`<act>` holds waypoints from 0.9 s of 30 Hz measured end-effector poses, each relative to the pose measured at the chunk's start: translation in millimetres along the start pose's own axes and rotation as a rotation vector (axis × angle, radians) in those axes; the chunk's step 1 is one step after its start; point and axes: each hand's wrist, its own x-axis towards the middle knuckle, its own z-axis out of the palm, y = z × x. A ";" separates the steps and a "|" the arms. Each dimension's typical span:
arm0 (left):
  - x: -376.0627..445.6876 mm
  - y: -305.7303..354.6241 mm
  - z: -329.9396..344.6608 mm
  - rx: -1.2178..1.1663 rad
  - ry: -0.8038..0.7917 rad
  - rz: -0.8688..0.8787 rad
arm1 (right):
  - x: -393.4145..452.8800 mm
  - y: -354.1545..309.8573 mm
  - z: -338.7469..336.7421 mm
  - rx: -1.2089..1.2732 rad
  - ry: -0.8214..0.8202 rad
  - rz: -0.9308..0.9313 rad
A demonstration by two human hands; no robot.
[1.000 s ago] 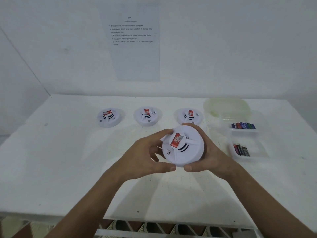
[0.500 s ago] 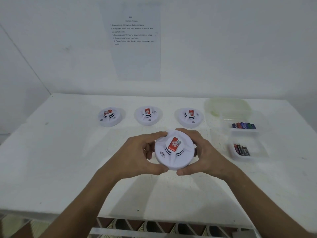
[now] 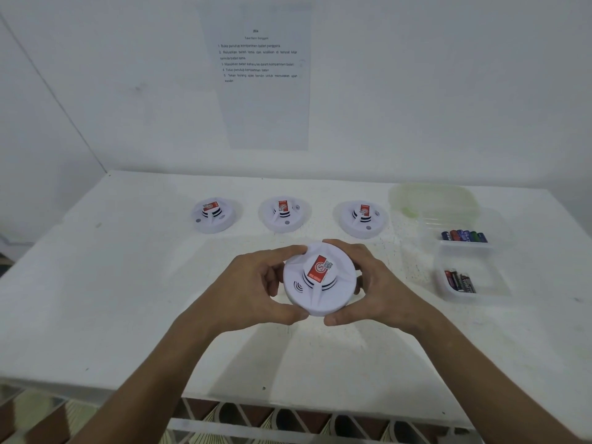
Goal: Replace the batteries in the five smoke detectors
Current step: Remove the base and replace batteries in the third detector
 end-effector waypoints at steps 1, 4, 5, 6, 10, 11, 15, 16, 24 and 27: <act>-0.2 -0.2 -0.2 -0.002 0.001 0.001 | 0.2 0.0 0.5 0.004 -0.001 -0.003; -1.0 -1.0 -0.8 -0.004 0.004 0.004 | -0.1 0.1 2.1 0.017 -0.002 -0.008; -1.4 -1.2 -1.0 -0.001 0.005 0.004 | -0.4 0.1 2.5 0.019 -0.002 -0.009; -1.7 -1.3 -1.3 0.002 0.003 0.005 | -0.6 0.1 2.9 0.020 -0.002 -0.010; -1.6 -1.7 -1.7 0.002 0.001 0.006 | -1.4 -0.6 2.7 0.035 -0.005 -0.013; -1.5 -1.8 -1.8 -0.002 0.001 0.002 | -1.4 -0.8 2.5 0.040 -0.005 -0.015; -0.5 -2.7 -1.7 0.001 -0.012 -0.002 | -2.0 -0.5 2.0 0.047 -0.008 -0.019; -0.4 -3.0 -1.6 0.002 -0.015 0.000 | -2.3 -0.3 2.0 0.049 -0.008 -0.019; -0.3 -9.9 1.6 -0.020 -0.026 0.013 | 2.1 0.3 4.7 0.021 0.036 -0.034; -1.8 -12.6 2.3 -0.030 -0.028 -0.005 | 2.6 2.6 7.0 0.017 0.036 -0.041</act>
